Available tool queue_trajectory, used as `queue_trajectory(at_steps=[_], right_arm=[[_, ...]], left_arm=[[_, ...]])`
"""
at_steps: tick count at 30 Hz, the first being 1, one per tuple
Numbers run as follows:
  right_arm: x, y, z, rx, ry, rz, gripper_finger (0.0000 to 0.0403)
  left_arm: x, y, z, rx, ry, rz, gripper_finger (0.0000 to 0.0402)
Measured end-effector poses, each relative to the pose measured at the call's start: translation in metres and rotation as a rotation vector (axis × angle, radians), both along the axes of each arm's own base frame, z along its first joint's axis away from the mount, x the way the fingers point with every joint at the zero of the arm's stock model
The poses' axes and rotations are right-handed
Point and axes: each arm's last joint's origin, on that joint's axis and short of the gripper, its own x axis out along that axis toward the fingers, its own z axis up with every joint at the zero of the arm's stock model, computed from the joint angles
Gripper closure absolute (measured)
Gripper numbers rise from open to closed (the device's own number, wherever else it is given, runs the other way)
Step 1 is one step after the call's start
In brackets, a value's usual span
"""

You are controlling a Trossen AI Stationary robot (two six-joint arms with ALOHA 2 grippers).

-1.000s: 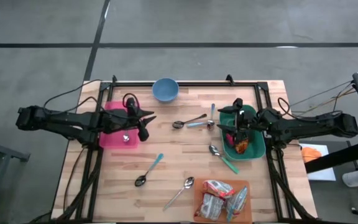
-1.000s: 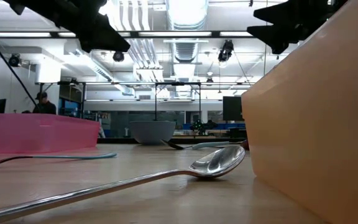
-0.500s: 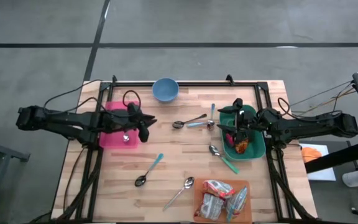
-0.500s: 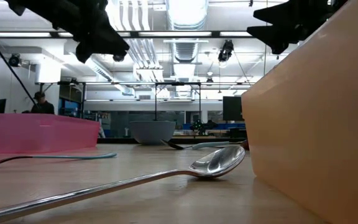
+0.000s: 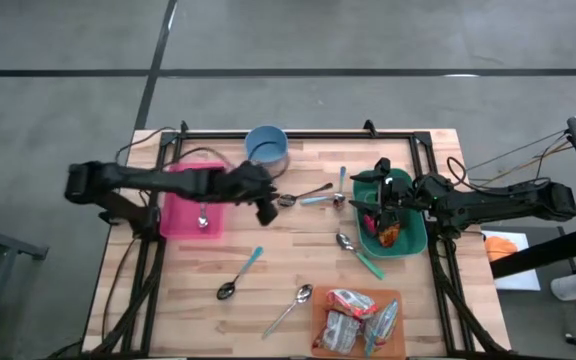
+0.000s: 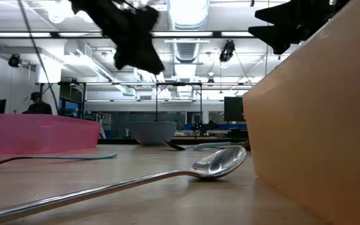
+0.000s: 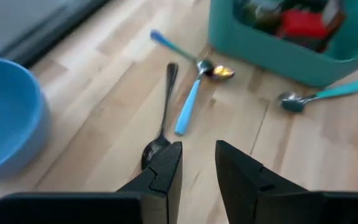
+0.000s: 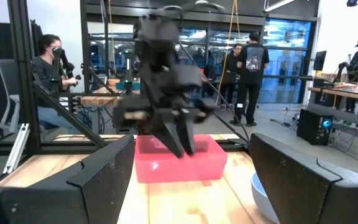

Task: Pick & Place Food Item
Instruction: Put the black spoon into the pink bin

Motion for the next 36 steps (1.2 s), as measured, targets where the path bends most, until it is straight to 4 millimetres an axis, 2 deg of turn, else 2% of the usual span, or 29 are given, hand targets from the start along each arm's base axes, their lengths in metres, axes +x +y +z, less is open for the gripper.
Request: queue_trajectory(at_steps=[4, 8, 12, 16, 29, 36], right_arm=[[0.0, 0.0, 0.0, -0.004, 0.0, -0.001, 0.0087], [0.0, 0.0, 0.0, 0.0, 0.0, 0.0, 0.0087], [0.0, 0.0, 0.0, -0.004, 0.0, -0.001, 0.0087], [0.0, 0.0, 0.0, 0.001, 0.001, -0.001, 0.0087], [0.0, 0.0, 0.0, -0.004, 0.004, -0.001, 0.0087], [0.0, 0.0, 0.0, 0.0, 0.004, 0.0, 0.0087]], left_arm=[[0.03, 0.019, -0.021, -0.082, 0.104, -0.031, 0.0266], [0.053, 0.033, -0.042, -0.141, 0.15, -0.051, 0.0184], [0.069, 0.039, -0.058, -0.091, 0.208, -0.117, 0.0101], [0.076, 0.04, -0.068, -0.023, 0.251, -0.178, 0.0055], [0.086, 0.057, -0.103, 0.016, 0.291, -0.142, 0.0045], [0.089, 0.064, -0.118, 0.024, 0.301, -0.121, 0.0069]])
